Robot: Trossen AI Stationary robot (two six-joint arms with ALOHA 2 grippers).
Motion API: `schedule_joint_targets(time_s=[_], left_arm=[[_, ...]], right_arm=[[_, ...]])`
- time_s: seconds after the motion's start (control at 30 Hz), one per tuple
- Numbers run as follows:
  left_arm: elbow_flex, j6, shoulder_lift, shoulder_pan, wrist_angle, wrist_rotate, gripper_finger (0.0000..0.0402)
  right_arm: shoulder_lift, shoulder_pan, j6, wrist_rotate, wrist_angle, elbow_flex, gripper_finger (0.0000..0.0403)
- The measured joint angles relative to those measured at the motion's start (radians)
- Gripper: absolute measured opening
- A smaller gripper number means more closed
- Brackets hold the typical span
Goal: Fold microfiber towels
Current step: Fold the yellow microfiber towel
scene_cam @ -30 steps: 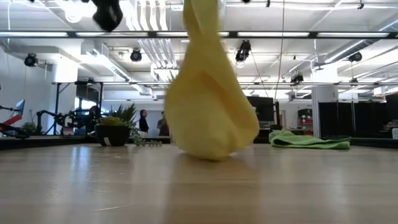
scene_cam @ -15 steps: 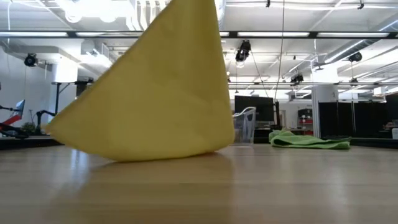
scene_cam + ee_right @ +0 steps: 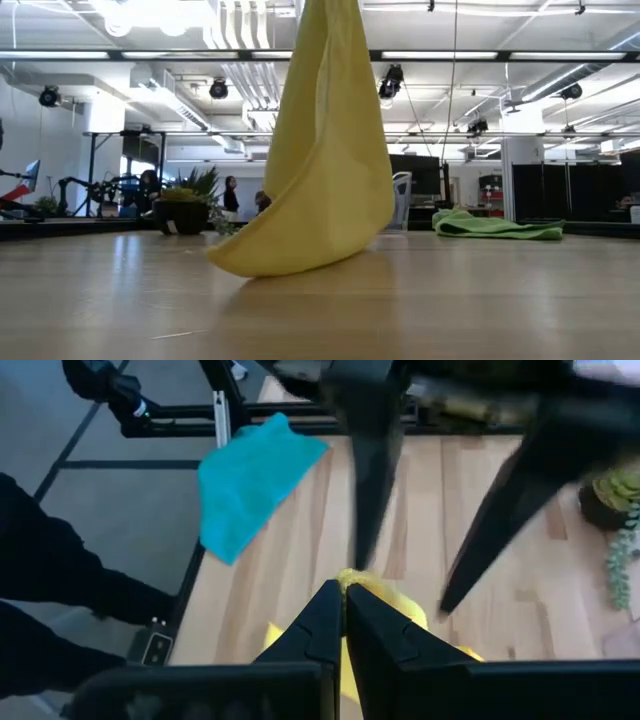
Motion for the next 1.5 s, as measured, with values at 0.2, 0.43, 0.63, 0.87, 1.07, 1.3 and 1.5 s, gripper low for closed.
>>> schedule_joint_targets(time_s=[0.2,0.43,0.63,0.87,1.07,1.3,1.5], left_arm=[[0.04,-0.002,0.071,0.017,-0.023,0.122,0.0155],[0.035,0.006,0.084,0.037,-0.169,0.123,0.0152],[-0.01,0.006,0.105,0.042,-0.191,0.184,0.0116],[-0.038,0.008,0.134,0.056,-0.216,0.187,0.0079],[-0.097,0.008,0.134,0.074,-0.243,0.169,0.006],[-0.205,0.026,0.134,0.078,-0.247,0.169,0.0046],[-0.239,0.027,0.128,0.081,-0.262,0.085,0.0007]], right_arm=[[0.003,-0.003,-0.002,-0.001,0.0,-0.003,0.0009],[0.001,-0.003,0.002,0.002,-0.001,0.005,0.0009],[-0.001,-0.003,0.001,0.002,-0.001,0.029,0.0009],[-0.001,-0.003,-0.002,0.002,-0.009,0.049,0.0009],[-0.007,-0.002,-0.002,0.003,-0.009,0.05,0.0009],[-0.015,-0.002,0.002,0.004,-0.009,0.05,0.0009],[-0.015,-0.002,0.003,0.024,-0.021,0.05,0.0009]])
